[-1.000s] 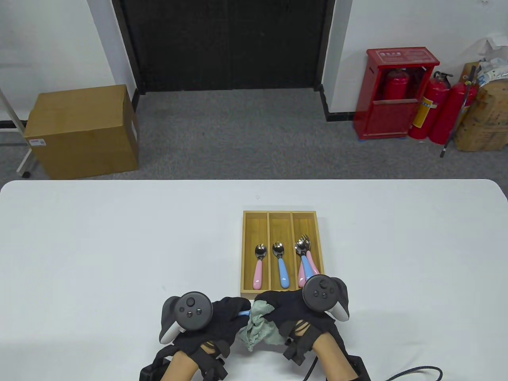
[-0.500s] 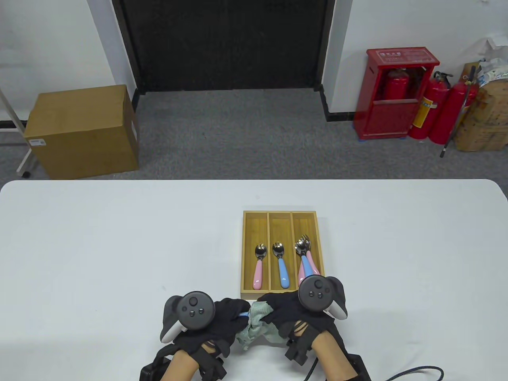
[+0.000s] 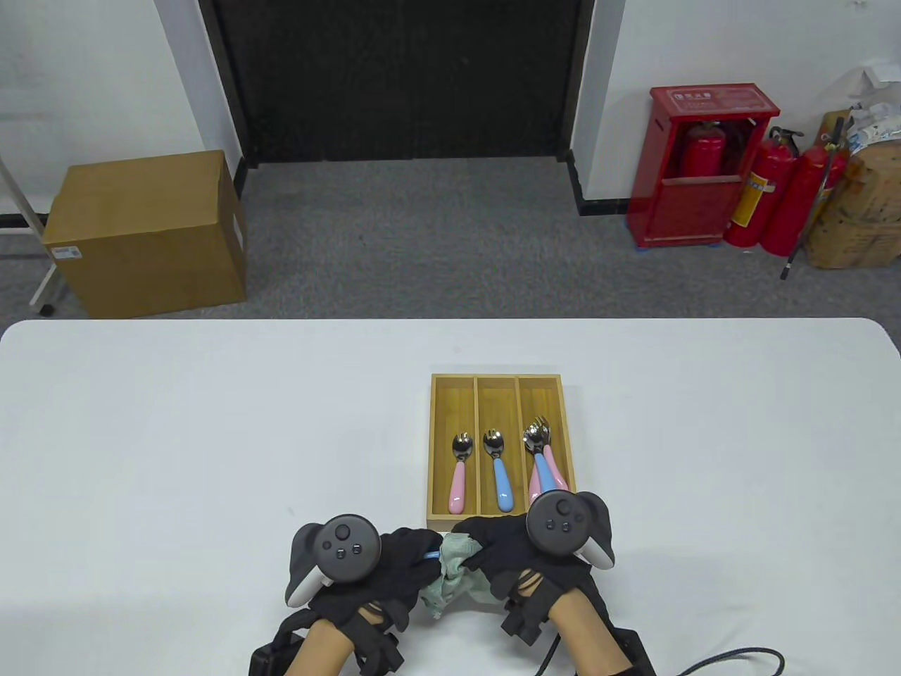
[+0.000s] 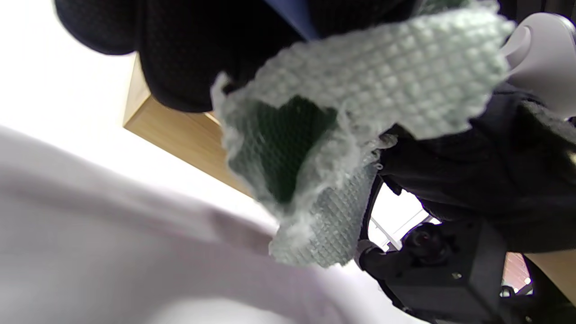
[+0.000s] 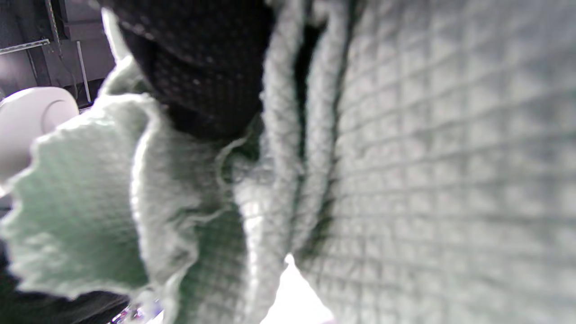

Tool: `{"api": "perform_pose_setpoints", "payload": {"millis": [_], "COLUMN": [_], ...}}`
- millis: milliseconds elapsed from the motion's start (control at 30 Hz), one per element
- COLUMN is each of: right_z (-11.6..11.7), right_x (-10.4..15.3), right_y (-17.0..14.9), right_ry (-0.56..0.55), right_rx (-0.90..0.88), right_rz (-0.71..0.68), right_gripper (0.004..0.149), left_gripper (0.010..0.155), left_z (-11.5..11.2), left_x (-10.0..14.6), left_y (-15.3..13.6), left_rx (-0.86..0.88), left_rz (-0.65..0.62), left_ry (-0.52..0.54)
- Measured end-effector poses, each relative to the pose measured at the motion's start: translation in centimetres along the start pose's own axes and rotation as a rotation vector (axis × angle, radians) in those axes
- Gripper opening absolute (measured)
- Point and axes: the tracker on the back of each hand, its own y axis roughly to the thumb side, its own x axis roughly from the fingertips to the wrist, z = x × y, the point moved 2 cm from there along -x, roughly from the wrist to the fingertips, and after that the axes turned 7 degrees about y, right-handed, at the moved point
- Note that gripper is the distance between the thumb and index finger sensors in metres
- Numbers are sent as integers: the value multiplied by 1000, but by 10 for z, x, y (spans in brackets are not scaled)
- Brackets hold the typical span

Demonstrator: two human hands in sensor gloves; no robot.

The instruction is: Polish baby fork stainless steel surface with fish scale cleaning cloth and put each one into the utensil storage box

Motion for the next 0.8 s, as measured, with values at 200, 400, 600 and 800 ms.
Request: {"api": "perform_pose_setpoints", "payload": {"millis": [200,400,600,800], "right_z": [-7,-15,-23,-41], "right_x": [2,7,13,27], "right_y": [3,0,-8,-23], "right_ry": [-107,-195,-288,-430], "right_rx": [49,35,13,41], "right_rz": [19,43,84,180], "right_gripper": [47,44,42,42], "left_gripper": [50,50,51,51], "left_z": [2,1,4,8], "left_x": [-1,-2,-5,-24], "left_y": [-2,-2,1,-1], "left_rx": [24,55,50,-6], "left_rz": [18,41,74,148], "left_ry": [30,40,65,69]}}
